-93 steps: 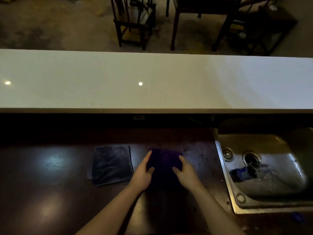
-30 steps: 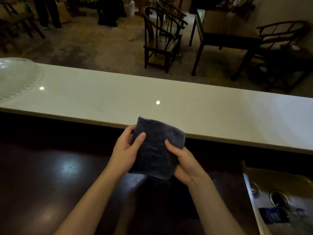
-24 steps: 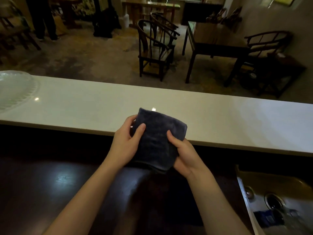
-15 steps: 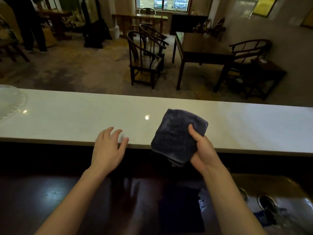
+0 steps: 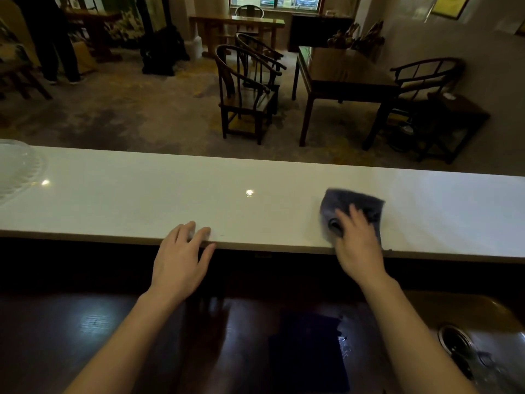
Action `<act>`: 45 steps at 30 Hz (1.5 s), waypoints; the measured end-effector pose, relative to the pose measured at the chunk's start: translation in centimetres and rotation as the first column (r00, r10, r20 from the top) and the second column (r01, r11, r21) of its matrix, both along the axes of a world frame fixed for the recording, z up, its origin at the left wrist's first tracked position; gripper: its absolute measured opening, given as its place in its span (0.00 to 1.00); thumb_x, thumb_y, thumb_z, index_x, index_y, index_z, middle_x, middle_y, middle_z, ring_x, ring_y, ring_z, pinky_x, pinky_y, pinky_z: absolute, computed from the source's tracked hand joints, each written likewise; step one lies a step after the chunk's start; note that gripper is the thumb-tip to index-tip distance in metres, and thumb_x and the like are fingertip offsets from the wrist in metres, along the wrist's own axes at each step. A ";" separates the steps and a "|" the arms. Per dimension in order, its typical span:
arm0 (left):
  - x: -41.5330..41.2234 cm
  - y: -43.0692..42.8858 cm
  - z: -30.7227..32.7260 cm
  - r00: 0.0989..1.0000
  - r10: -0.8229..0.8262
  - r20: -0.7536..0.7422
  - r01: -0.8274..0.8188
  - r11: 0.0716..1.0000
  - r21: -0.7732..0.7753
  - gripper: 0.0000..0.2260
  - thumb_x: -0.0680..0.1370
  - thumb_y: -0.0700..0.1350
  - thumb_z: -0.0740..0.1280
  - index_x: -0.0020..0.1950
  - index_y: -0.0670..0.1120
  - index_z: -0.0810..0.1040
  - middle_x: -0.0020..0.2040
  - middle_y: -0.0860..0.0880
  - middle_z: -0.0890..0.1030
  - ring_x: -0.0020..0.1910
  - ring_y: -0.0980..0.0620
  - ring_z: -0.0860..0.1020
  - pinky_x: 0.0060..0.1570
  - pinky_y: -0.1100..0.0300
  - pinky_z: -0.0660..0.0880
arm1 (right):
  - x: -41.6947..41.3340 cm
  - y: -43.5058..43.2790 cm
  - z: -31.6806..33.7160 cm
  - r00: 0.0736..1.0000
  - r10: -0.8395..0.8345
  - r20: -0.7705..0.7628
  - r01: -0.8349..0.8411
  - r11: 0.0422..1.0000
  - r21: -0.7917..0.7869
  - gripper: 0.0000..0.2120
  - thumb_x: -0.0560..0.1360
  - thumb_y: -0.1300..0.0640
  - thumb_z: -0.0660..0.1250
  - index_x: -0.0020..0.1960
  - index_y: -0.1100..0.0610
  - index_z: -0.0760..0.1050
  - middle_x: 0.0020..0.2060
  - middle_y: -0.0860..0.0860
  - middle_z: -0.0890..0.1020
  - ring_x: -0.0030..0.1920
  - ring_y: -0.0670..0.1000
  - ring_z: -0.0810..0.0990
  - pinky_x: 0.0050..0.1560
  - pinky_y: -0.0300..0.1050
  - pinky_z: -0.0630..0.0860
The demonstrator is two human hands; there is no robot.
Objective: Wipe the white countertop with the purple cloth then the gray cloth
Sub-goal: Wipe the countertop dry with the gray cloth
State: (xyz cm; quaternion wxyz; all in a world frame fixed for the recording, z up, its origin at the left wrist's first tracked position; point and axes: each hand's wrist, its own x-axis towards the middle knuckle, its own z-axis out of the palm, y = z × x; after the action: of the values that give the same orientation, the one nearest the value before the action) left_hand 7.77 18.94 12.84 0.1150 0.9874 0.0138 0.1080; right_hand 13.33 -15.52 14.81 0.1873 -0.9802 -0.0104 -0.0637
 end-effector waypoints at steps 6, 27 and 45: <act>0.0 0.2 0.3 1.000 -0.025 -0.007 0.025 0.999 0.039 0.18 0.79 0.53 0.65 0.65 0.47 0.77 0.66 0.40 0.77 0.65 0.40 0.74 0.64 0.47 0.71 | -0.6 5.1 -2.3 1.000 0.003 0.013 -0.001 0.991 -0.131 0.30 0.80 0.58 0.60 0.81 0.54 0.55 0.81 0.57 0.54 0.81 0.58 0.49 0.79 0.58 0.45; 0.2 0.8 0.0 1.000 0.014 -0.015 -0.014 0.999 -0.044 0.21 0.75 0.48 0.70 0.65 0.39 0.76 0.67 0.42 0.78 0.67 0.42 0.75 0.68 0.49 0.70 | 0.2 17.0 -2.6 0.845 0.535 0.015 -0.524 0.833 -0.178 0.33 0.77 0.59 0.61 0.80 0.49 0.57 0.82 0.53 0.55 0.81 0.54 0.48 0.79 0.57 0.38; 0.0 0.8 -0.4 0.999 0.024 0.040 -0.022 0.998 -0.053 0.20 0.77 0.49 0.69 0.64 0.39 0.78 0.67 0.42 0.78 0.68 0.43 0.75 0.69 0.51 0.69 | 6.5 0.6 -0.1 0.991 -0.099 -0.088 0.075 0.967 -0.242 0.30 0.80 0.60 0.59 0.80 0.51 0.57 0.81 0.55 0.56 0.81 0.55 0.49 0.79 0.59 0.42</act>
State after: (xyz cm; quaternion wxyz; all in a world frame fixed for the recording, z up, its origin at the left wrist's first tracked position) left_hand 7.80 19.70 12.44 0.1401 0.9814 0.0257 0.1290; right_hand 19.81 -14.90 14.70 0.0655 -0.9970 0.0343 -0.0211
